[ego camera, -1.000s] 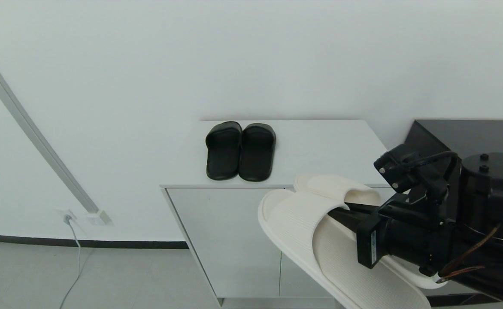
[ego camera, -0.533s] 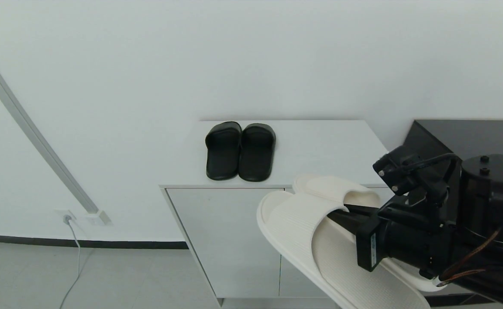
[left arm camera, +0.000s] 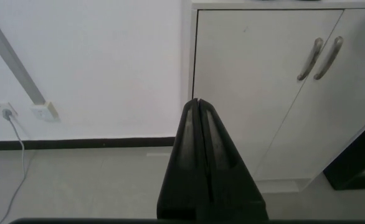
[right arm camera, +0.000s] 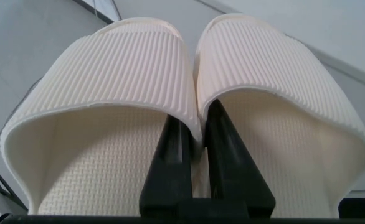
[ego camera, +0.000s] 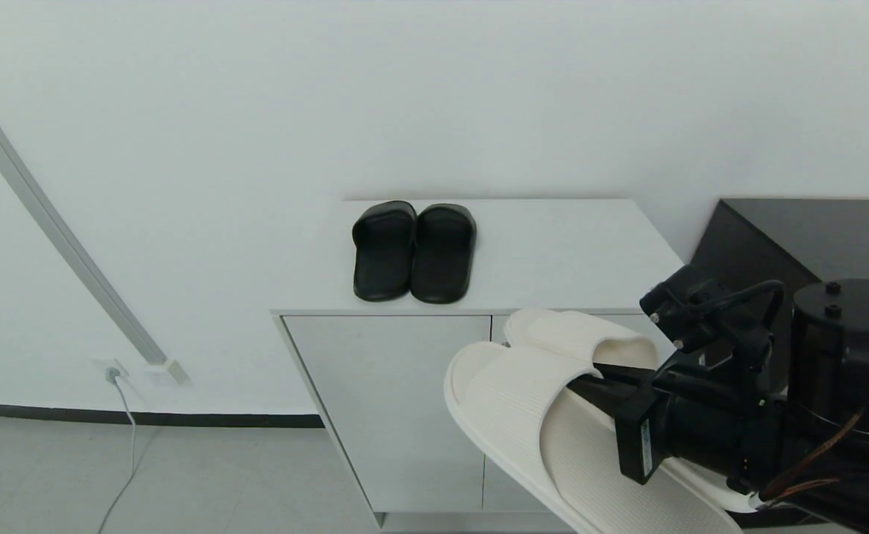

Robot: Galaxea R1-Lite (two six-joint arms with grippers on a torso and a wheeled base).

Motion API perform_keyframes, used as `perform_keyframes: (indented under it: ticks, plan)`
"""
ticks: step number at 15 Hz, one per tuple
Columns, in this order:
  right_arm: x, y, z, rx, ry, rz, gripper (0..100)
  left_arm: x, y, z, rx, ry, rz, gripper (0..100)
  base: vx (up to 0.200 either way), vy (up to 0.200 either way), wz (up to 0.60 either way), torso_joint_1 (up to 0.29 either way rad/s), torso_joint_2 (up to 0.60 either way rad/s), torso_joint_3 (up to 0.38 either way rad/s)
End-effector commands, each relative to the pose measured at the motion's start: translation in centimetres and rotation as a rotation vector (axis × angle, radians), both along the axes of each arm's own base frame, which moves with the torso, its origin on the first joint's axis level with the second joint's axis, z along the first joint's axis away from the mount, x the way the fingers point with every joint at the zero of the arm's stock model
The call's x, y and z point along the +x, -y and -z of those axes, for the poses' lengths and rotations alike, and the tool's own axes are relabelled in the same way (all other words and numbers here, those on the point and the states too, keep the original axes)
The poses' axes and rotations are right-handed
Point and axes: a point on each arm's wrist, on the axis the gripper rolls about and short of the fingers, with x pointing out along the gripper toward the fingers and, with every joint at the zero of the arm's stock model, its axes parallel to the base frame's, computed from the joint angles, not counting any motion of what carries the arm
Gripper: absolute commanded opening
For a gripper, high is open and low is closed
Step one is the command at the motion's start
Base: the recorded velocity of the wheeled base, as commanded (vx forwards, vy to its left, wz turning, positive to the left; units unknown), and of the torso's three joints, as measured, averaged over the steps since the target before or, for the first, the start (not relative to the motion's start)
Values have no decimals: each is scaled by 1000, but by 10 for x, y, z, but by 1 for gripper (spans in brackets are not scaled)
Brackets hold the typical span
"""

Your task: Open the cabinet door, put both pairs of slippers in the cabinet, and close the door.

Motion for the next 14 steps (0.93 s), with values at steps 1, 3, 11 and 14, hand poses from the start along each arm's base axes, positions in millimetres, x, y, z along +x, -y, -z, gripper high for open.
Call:
perform_keyframes:
  ticks: [1, 3, 11, 14]
  plan:
    - [-2, -1, 1, -1, -1, -8, 0, 0, 0, 0, 0, 0, 0, 0, 0, 0, 0, -217, 520, 295]
    - [-2, 0, 2, -5, -4, -8, 0, 0, 0, 0, 0, 0, 0, 0, 0, 0, 0, -232, 539, 312]
    - [-5, 1, 11, -29, -27, -18, 0, 0, 0, 0, 0, -1, 1, 0, 0, 0, 0, -207, 521, 320]
    - [-4, 0, 12, -30, -31, -18, 0, 0, 0, 0, -1, -1, 1, 100, 0, 0, 0, -173, 494, 318]
